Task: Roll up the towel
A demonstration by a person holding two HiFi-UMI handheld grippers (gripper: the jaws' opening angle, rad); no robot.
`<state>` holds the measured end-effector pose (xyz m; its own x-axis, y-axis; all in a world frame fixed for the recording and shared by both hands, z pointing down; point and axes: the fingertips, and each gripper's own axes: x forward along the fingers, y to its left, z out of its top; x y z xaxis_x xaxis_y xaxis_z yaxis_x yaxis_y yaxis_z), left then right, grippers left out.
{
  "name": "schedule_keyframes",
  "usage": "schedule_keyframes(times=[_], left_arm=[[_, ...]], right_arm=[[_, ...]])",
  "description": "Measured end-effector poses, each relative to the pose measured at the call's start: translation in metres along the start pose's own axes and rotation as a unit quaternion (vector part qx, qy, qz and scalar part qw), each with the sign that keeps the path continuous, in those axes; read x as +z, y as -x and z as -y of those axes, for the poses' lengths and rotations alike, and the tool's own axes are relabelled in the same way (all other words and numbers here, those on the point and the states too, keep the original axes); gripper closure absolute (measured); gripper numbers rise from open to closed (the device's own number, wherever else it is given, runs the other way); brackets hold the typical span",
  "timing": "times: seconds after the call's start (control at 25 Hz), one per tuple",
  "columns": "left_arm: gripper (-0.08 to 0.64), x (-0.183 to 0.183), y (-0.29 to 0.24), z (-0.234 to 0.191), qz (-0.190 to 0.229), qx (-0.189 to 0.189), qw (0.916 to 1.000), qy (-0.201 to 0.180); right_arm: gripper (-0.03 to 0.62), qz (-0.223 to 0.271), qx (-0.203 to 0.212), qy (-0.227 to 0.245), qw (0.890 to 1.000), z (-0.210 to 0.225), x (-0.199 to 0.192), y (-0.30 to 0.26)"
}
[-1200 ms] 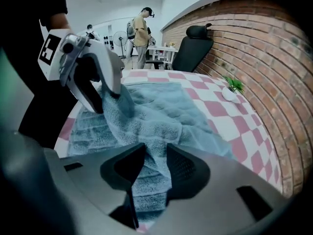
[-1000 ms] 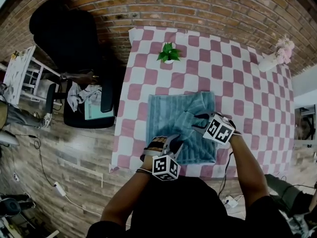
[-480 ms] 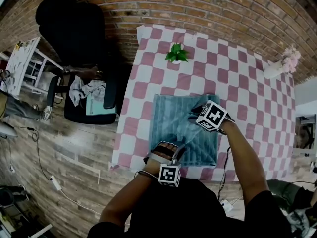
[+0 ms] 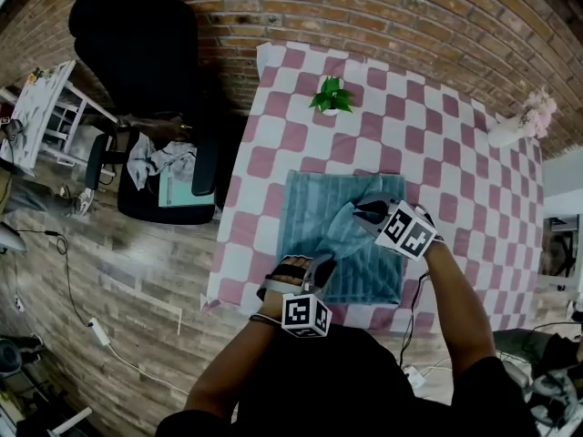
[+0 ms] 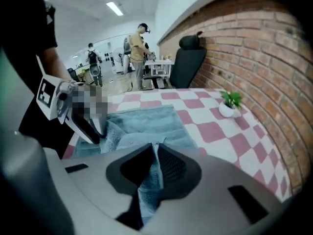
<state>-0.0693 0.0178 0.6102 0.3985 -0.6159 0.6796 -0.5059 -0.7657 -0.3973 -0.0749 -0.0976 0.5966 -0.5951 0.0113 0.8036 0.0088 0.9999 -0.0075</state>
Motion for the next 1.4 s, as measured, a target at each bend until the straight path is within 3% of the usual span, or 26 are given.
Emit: schedule_keyframes(times=[0.16,0.24,0.52,0.72,0.88,1.08,1.12,1.24,1.4], left_arm=[[0.486,-0.003,0.006,-0.014,0.006,0.019,0.9992,0.033],[0.486,-0.006,0.010,-0.023,0.008,0.030,0.9982,0.051],[0.494,-0.017,0.020,-0.034,0.010,0.043,0.9954,0.084],[0.508,-0.028,0.030,-0.051,0.020,0.068,0.9848,0.158],[0.512,-0.041,0.033,-0.063,0.013,0.086,0.9789,0.185],[0.514,-0.062,0.036,-0.072,-0.005,0.104,0.9710,0.215],[0.498,-0.068,0.037,-0.074,-0.008,0.108,0.9688,0.223],[0.440,-0.079,0.046,-0.072,-0.008,0.117,0.9652,0.234],[0.371,-0.075,0.062,-0.052,0.004,0.103,0.9722,0.210]], right_arm=[[0.549,0.038,-0.049,0.096,0.993,0.005,0.029,0.013],[0.549,0.053,-0.062,0.122,0.989,0.010,0.046,0.014],[0.541,0.051,-0.040,0.110,0.992,0.019,0.072,0.005],[0.555,0.066,-0.048,0.122,0.989,0.027,0.092,-0.004],[0.558,0.076,-0.045,0.140,0.986,0.035,0.113,-0.022],[0.558,0.045,-0.031,0.150,0.987,0.048,0.124,-0.071],[0.548,0.038,-0.033,0.147,0.988,0.051,0.124,-0.080],[0.437,0.057,-0.066,0.129,0.988,0.060,0.130,-0.079],[0.417,0.126,-0.107,0.105,0.981,0.047,0.120,-0.023]])
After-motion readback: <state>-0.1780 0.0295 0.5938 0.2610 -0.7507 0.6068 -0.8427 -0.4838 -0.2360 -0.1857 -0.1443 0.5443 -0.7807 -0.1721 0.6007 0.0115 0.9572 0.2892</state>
